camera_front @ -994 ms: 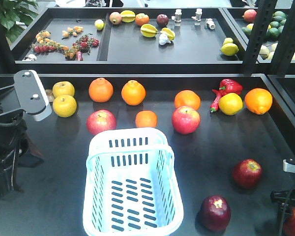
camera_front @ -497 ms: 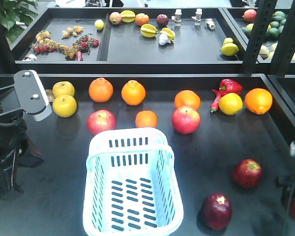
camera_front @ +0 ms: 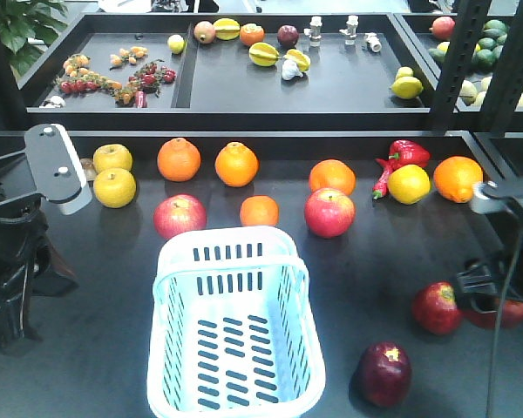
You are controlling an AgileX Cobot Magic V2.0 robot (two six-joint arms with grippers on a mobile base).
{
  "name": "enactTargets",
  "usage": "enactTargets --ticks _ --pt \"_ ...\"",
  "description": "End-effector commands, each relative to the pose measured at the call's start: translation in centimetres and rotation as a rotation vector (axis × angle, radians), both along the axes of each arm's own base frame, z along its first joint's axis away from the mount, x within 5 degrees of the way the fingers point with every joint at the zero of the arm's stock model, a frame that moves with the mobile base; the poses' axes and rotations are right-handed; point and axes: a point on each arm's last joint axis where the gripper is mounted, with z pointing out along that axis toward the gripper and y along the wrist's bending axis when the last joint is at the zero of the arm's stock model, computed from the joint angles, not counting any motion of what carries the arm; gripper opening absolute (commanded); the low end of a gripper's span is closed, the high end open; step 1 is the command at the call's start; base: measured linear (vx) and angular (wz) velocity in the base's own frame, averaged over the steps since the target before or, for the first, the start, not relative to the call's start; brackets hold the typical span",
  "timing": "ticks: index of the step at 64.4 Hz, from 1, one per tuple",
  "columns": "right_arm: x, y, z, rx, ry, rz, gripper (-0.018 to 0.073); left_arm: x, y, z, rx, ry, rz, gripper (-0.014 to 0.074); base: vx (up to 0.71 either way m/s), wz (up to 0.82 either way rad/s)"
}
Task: Pick three apples into basket with both arms
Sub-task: 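Carry the apple over the basket and release it inside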
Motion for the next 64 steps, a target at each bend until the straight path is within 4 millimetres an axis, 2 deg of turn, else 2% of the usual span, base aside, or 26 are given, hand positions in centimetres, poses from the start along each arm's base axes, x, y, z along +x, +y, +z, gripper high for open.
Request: enactTargets --ticks 1,14,25,36,45,56,64 --pt "-1.9 2.2 3.4 0.047 -0.117 0.071 0.034 -0.3 -0.2 1.3 -0.048 -0.065 0.003 -0.0007 0.0 0.0" --pt "-5.4 7.1 6.0 0.213 -0.191 0.27 0.034 -0.3 -0.2 1.3 -0.048 -0.065 0.003 -0.0007 0.0 0.0" --pt "-6.1 11.3 6.1 0.328 -0.234 0.397 0.034 -0.3 -0.2 1.3 -0.048 -0.065 0.003 -0.0007 0.0 0.0" --pt "-5.9 15.8 4.7 0.431 -0.225 0.46 0.034 -0.3 -0.2 1.3 -0.048 -0.065 0.003 -0.0007 0.0 0.0" --pt "-5.1 18.5 2.8 0.449 -0.218 0.477 0.034 -0.3 -0.2 1.3 -0.048 -0.065 0.003 -0.0007 0.0 0.0" --pt "-3.7 20.3 0.1 0.482 -0.167 0.405 0.0343 -0.3 -0.2 1.3 -0.048 -0.065 0.003 -0.0006 0.0 0.0" --pt "-2.9 20.9 -1.9 0.452 -0.125 0.388 0.0389 -0.3 -0.2 1.3 -0.048 -0.065 0.003 -0.0006 0.0 0.0"
